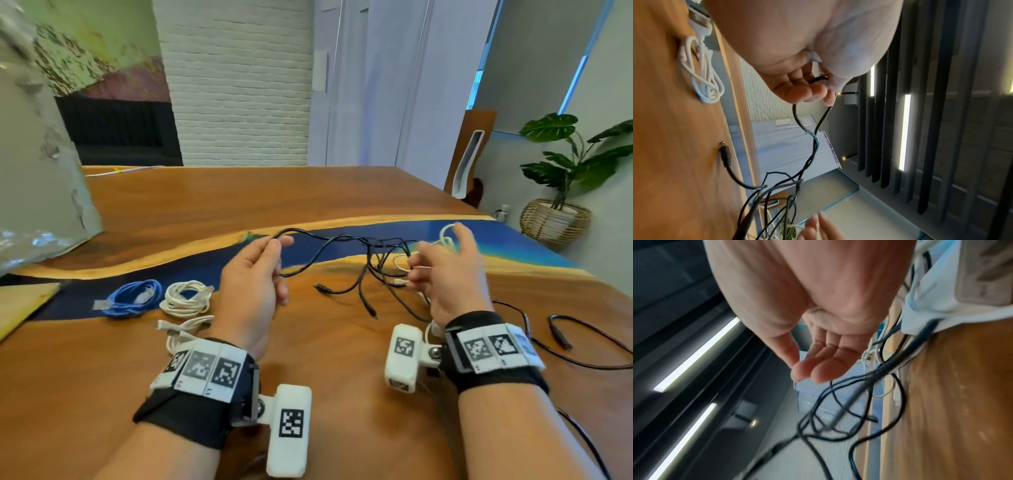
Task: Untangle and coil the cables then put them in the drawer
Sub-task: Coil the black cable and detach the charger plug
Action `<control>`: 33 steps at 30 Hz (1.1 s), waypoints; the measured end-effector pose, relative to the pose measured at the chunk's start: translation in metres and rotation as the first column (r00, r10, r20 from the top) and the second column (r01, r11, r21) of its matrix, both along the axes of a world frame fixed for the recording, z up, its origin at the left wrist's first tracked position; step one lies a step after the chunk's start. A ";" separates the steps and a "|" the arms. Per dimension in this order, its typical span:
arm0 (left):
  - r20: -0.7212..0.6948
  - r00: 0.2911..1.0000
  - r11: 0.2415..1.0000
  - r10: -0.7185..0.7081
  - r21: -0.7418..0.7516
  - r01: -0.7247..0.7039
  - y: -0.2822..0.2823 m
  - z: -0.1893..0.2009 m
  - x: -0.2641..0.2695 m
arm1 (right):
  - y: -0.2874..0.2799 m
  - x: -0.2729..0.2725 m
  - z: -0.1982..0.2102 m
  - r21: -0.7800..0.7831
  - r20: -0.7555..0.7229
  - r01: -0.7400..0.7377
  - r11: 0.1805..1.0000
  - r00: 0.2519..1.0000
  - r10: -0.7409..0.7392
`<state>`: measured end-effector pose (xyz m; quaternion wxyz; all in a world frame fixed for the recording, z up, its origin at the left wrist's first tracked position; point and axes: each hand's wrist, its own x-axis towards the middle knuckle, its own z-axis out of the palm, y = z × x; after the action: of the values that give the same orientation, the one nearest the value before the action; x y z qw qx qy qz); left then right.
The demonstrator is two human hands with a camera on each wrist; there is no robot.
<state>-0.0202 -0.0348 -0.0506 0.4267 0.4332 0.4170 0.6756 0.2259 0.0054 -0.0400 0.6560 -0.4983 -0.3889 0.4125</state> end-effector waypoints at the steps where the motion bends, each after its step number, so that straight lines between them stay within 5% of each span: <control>1: 0.004 1.000 1.000 -0.016 0.016 0.016 -0.001 0.000 0.003 | -0.001 -0.007 -0.001 -0.005 0.120 -0.036 0.999 0.992 0.037; 4: 0.028 0.997 0.995 -0.071 0.072 0.068 -0.006 0.004 0.007 | -0.001 -0.022 -0.006 -0.101 0.515 -0.151 0.983 0.838 0.181; 6: 0.038 0.994 0.990 -0.103 0.104 0.098 -0.009 0.006 0.009 | -0.002 -0.026 -0.010 -0.162 0.576 -0.176 0.971 0.782 0.238; 10: 0.036 0.992 0.988 -0.120 0.101 0.116 -0.009 0.007 0.010 | 0.003 -0.023 -0.010 -0.078 0.499 -0.127 0.989 0.854 0.149; 16: -0.027 0.997 0.996 -0.076 -0.048 0.074 -0.002 -0.003 0.010 | -0.003 -0.021 0.003 0.084 0.173 0.143 0.986 0.973 -0.156; 18: -0.070 0.998 0.997 -0.006 -0.082 0.001 -0.001 -0.006 0.013 | -0.007 -0.022 0.008 0.128 0.118 0.148 0.981 0.980 -0.163; 22: -0.095 0.978 0.978 0.187 -0.071 -0.194 0.000 -0.007 0.004 | -0.009 -0.011 0.011 0.107 0.245 0.095 0.990 0.962 -0.119; 25: -0.094 0.969 0.967 0.230 -0.086 -0.238 0.001 -0.004 -0.006 | -0.004 0.000 0.012 0.123 0.106 0.088 0.988 0.989 -0.102; 29: -0.179 0.982 0.983 0.057 -0.164 -0.087 0.000 -0.007 0.004 | -0.006 -0.003 0.021 0.336 0.032 0.025 0.941 0.999 -0.038; 33: -0.376 0.890 0.943 -0.256 -0.301 0.144 -0.007 -0.014 0.021 | -0.023 -0.027 0.030 0.470 0.036 -0.336 0.816 0.931 0.362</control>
<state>0.0009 -0.0422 -0.0645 0.4515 0.5450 0.5366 0.4596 0.1991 -0.0176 -0.0105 0.6801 -0.2339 -0.5434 0.4330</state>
